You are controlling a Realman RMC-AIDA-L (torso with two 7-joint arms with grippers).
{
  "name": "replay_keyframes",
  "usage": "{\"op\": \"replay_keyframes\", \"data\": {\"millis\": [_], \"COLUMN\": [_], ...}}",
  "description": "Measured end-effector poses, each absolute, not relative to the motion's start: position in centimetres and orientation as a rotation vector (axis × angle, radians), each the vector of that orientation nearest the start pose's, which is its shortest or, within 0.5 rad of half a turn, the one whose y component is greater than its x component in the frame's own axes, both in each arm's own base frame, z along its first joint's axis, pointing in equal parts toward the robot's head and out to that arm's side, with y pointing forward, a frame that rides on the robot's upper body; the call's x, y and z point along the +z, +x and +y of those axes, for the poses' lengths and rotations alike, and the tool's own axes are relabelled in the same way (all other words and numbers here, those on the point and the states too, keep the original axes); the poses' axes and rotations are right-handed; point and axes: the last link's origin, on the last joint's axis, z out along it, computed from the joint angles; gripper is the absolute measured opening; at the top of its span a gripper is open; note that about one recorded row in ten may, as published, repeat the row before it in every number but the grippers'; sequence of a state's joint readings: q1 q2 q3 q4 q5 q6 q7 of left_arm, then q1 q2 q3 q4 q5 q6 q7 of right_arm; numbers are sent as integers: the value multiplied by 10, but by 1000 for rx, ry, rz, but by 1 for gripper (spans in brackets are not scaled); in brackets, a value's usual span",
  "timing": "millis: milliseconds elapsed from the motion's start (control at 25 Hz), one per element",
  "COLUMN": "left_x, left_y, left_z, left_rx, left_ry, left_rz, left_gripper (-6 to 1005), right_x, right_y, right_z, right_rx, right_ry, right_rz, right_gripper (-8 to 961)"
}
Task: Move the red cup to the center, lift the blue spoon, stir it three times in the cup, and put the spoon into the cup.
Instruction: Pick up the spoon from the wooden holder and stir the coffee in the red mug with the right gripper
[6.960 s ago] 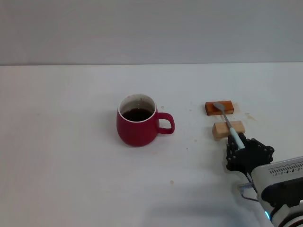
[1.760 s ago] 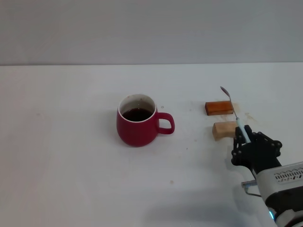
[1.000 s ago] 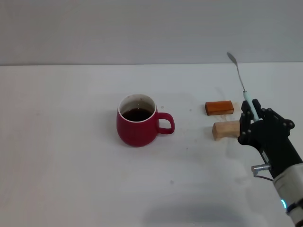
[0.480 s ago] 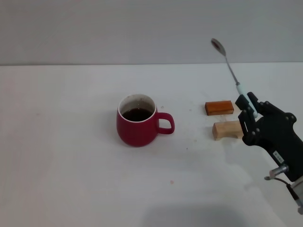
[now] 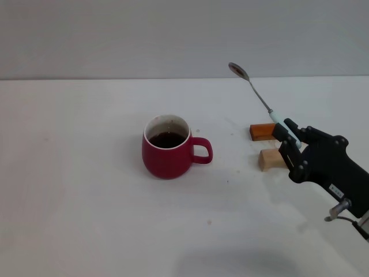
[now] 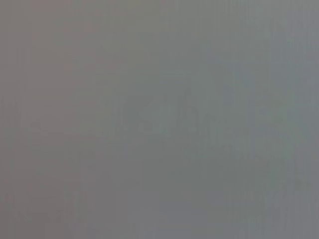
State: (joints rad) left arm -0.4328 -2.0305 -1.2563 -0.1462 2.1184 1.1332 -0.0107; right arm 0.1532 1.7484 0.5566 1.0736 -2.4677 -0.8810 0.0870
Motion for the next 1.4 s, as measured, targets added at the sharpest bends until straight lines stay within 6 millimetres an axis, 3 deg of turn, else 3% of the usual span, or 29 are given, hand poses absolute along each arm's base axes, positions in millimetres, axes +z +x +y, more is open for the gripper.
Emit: {"op": "replay_keyframes", "data": {"millis": [360,760,1400], "left_x": [74,73,73], "left_y": [-390,-390,-390], "left_z": [331,331,330], "left_rx": [-552,-553,-553], "left_ry": [-1057,-1055,-1050], "left_rz": [-636,-643,-644], "left_gripper": [864,864,864], "right_x": [-26,-5,-4], "right_y": [226,205,172], "right_z": [269,279,294], "right_rx": [817,643,408], "right_ry": [-2116,-2050,-2078], "right_rz": [503,528,529], "right_gripper": [138,138,137]}}
